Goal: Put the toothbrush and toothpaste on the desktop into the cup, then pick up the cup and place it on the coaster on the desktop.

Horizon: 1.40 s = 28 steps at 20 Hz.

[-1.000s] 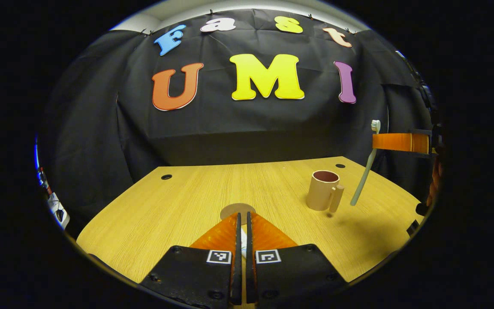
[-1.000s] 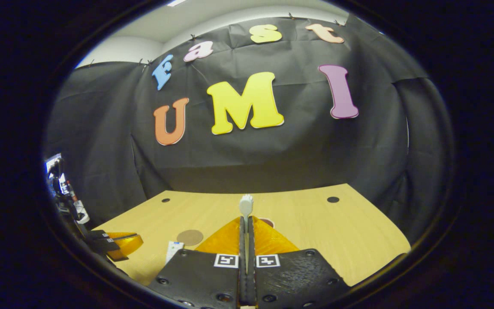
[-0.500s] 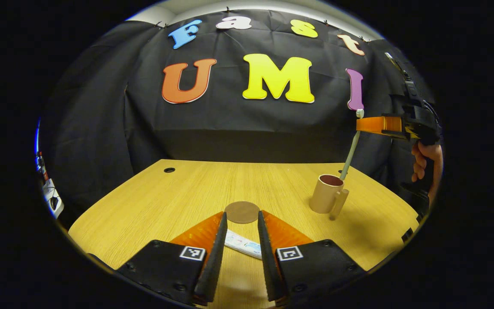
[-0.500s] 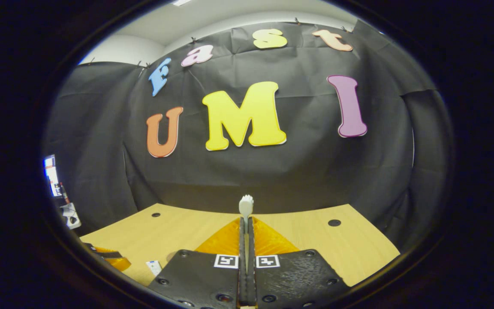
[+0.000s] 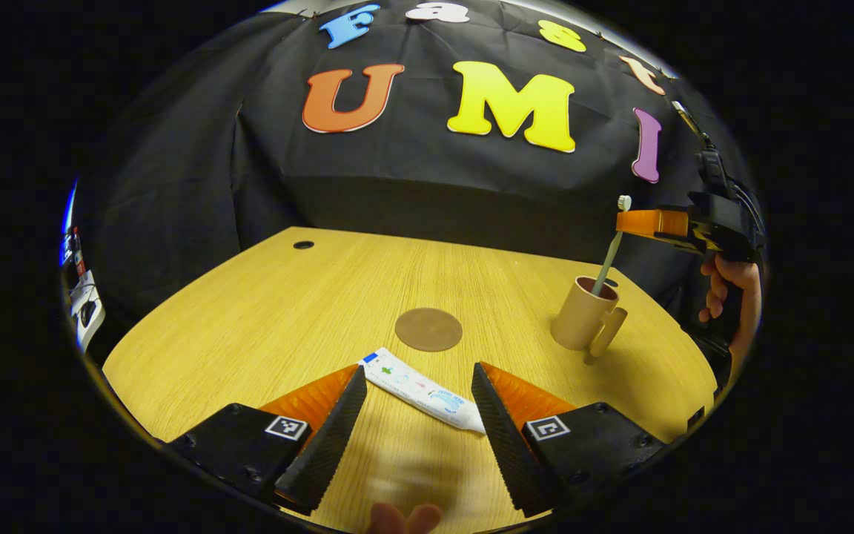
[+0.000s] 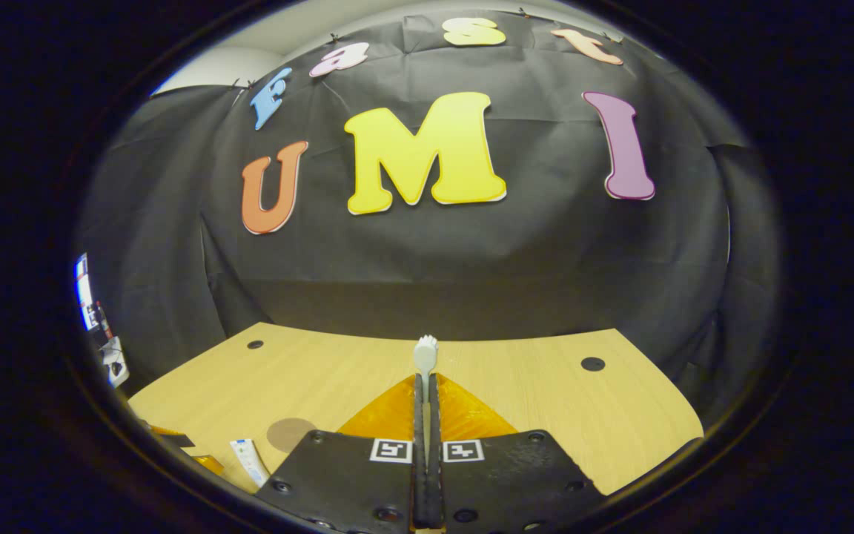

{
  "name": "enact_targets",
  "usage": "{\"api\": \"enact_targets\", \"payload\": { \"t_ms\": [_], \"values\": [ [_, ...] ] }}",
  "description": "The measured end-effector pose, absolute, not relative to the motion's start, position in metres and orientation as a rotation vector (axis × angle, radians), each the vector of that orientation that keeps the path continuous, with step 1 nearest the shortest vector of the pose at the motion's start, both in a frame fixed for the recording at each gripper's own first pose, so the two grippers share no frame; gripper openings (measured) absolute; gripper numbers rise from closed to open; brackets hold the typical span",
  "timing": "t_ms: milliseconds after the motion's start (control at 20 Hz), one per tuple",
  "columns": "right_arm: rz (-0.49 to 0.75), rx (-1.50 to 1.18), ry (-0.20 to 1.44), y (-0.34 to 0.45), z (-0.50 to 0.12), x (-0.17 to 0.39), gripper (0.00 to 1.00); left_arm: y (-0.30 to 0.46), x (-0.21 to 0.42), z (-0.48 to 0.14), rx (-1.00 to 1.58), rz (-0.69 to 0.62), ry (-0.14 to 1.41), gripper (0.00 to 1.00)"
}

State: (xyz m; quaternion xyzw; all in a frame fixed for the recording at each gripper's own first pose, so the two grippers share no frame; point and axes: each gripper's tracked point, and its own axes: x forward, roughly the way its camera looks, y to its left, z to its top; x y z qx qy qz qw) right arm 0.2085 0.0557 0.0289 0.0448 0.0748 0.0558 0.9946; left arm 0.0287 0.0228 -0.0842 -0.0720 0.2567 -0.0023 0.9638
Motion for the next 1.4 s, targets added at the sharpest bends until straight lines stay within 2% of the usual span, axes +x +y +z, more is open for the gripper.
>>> {"api": "enact_targets", "payload": {
  "t_ms": [200,400,500,600,750,800,1050,1100,1250,1300,1400],
  "values": [
    [0.118,0.083,0.2,0.055,0.011,0.218,0.01,0.015,0.038,-0.106,-0.172,0.029,0.629,0.91],
    [0.148,0.063,0.234,0.057,0.0,0.218,0.07,0.011,0.047,-0.121,-0.209,0.087,0.703,0.91],
    [0.161,0.061,0.226,0.058,0.001,0.216,0.19,0.009,0.049,-0.126,-0.237,0.106,0.74,0.91],
    [0.169,0.061,0.215,0.056,0.006,0.213,0.23,0.009,0.05,-0.134,-0.24,0.124,0.786,0.91],
    [0.166,0.064,0.165,0.045,0.018,0.199,0.38,0.009,0.056,-0.148,-0.241,0.161,0.872,0.91],
    [0.162,0.059,0.146,0.04,0.021,0.194,0.38,0.009,0.057,-0.153,-0.247,0.171,0.895,0.91],
    [0.153,0.049,0.064,0.018,0.039,0.166,0.51,0.013,0.058,-0.156,-0.23,0.176,0.945,0.89],
    [0.151,0.054,0.052,0.014,0.042,0.162,0.51,0.013,0.059,-0.157,-0.217,0.19,0.952,0.87],
    [0.141,0.069,0.018,0.004,0.049,0.152,0.51,0.012,0.061,-0.159,-0.196,0.189,0.964,0.63],
    [0.139,0.071,0.013,0.002,0.049,0.15,0.51,0.011,0.061,-0.159,-0.196,0.179,0.965,0.51],
    [0.144,0.068,0.009,0.002,0.047,0.146,0.55,0.01,0.06,-0.158,-0.197,0.17,0.969,0.45]
  ]
}}
